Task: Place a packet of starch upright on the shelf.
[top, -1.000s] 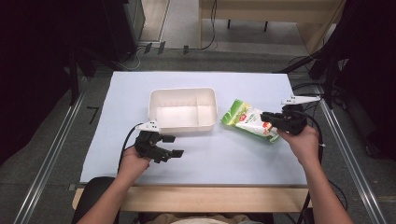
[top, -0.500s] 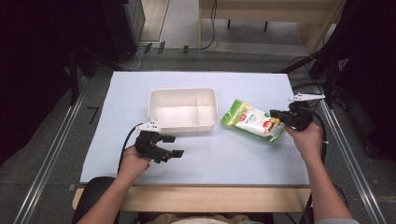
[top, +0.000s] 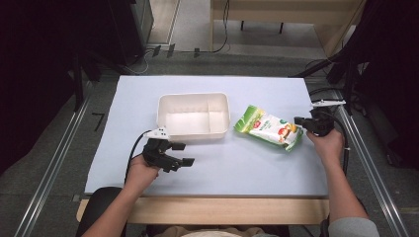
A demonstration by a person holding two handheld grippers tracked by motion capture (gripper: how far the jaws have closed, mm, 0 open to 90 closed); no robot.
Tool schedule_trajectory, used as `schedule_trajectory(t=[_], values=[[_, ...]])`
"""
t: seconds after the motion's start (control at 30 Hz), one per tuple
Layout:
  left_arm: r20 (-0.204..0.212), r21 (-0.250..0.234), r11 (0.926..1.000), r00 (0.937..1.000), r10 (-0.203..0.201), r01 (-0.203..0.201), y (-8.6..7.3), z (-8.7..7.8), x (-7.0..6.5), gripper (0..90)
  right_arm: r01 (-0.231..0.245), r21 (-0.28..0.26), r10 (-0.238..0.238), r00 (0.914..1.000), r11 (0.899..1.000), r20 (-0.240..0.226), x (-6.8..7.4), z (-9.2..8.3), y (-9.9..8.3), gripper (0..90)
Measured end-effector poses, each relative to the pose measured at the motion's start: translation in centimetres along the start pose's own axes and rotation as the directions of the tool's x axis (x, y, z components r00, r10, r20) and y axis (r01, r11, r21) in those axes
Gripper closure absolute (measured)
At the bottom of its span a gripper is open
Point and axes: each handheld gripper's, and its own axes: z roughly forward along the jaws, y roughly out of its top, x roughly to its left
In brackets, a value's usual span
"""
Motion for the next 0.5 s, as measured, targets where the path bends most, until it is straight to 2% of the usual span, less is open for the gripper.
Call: schedule_trajectory(t=[0.13, 0.2, 0.5], values=[[-0.001, 0.005, 1.0, 1.0, 0.001, -0.001, 0.0, 0.0, 0.0, 23.5, -0.013, 0.046, 0.013, 0.9999, 0.999, 0.011, -0.8, 0.9, -0.7, 90.0], [-0.001, 0.0, 1.0, 1.0, -0.001, 0.001, 0.0, 0.0, 0.0, 23.5, -0.022, 0.039, 0.022, 0.9997, 0.999, -0.005, -0.9, 0.9, -0.9, 90.0], [0.001, -0.003, 1.0, 1.0, -0.001, 0.001, 0.0, 0.0, 0.0, 23.5, -0.018, 0.056, 0.018, 0.9998, 0.998, -0.006, -0.7, 1.2, -1.3, 90.0]])
